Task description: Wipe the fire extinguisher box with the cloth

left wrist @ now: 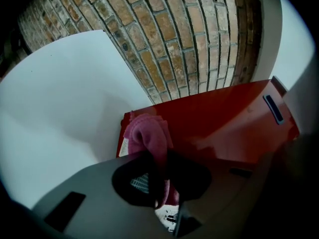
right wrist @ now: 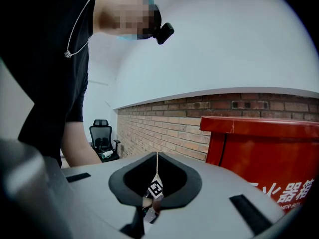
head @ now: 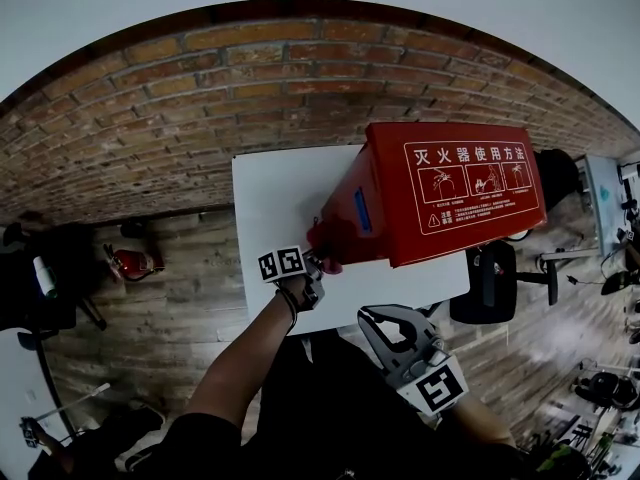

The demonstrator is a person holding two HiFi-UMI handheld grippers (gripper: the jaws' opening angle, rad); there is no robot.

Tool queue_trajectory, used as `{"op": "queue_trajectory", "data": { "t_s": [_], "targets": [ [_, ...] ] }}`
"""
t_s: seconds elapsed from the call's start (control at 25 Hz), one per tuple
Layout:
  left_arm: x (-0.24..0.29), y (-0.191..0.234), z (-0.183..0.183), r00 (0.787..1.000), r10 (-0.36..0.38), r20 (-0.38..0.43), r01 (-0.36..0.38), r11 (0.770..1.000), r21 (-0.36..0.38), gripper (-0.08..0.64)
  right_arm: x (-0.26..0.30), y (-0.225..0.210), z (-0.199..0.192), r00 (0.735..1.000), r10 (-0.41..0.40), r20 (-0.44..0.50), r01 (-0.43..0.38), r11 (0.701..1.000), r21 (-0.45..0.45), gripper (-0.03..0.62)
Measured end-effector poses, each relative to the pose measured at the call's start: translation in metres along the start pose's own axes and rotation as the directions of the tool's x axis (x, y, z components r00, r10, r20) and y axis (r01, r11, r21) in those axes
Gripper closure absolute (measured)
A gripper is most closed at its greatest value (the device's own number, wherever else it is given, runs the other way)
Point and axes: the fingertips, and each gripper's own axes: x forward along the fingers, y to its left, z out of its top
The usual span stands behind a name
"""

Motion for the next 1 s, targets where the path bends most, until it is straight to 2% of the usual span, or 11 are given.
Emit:
{"op": "queue_trajectory", "data": {
  "t_s": [1.0],
  "targets": [
    [-0.024,-0.065,0.006,0.994,-0.112,0.015,0.112,0.994,-0.006,0.476,0.005,0.004,0.012,1.0,-0.012,0.028,0.013,1.0,-0.012,0.566]
  ]
}}
